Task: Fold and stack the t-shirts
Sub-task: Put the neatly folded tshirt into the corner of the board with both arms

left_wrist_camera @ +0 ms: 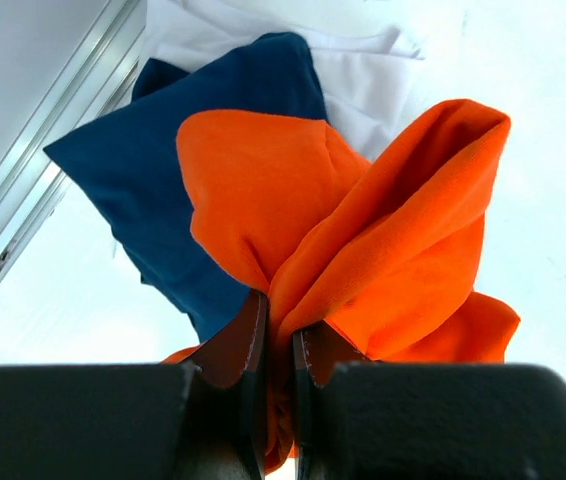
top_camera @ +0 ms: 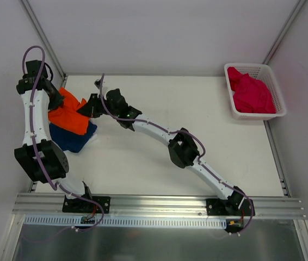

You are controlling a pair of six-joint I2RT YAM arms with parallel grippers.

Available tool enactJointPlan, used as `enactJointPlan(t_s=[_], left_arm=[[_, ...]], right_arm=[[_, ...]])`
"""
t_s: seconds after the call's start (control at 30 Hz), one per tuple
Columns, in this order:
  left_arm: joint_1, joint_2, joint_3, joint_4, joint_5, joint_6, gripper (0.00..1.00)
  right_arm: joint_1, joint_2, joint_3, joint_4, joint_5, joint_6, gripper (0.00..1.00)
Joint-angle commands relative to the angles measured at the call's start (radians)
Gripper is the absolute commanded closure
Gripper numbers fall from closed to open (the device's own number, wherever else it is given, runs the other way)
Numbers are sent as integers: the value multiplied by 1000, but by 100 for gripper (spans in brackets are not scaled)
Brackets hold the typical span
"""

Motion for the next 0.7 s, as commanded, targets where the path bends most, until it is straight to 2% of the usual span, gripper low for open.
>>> enactJointPlan(t_s=[0.0, 0.2, 0.27, 0.3, 0.33, 0.37, 0.4, 0.43, 0.47, 0.5, 0.57, 0.67], left_arm=[[97, -41, 100, 485, -236, 48, 100], [97, -40, 62, 501, -293, 50, 100], [98, -61, -22, 502, -349, 24, 100], [97, -71, -58, 502, -359, 12, 100], [98, -80, -131, 501, -362, -5, 100], [97, -104, -173, 499, -360, -39, 100], [98, -120, -258, 501, -360, -62, 100], [98, -136, -292, 501, -353, -80, 82], [97, -167, -328, 496, -350, -114, 46], [98, -186, -380, 491, -343, -123, 2], [97, -250, -400, 478, -321, -132, 1], [98, -356, -392, 461, -273, -123, 1]], right_arm=[[4, -11, 25, -39, -216, 13, 94], [-2, 45, 41, -40, -191, 21, 93], [-7, 111, 41, -46, -200, 45, 92], [-8, 133, 38, -46, -211, 76, 88], [-11, 153, 30, -40, -222, 88, 79], [-11, 171, 16, -52, -233, 93, 78], [-10, 180, -14, -10, -281, 91, 60], [-8, 168, -54, 39, -298, 137, 38], [-7, 152, -104, 27, -300, 133, 17], [2, 106, -126, -3, -303, 102, 1], [10, 41, -172, -92, -294, -28, 1], [13, -124, -370, -34, -273, -85, 0]])
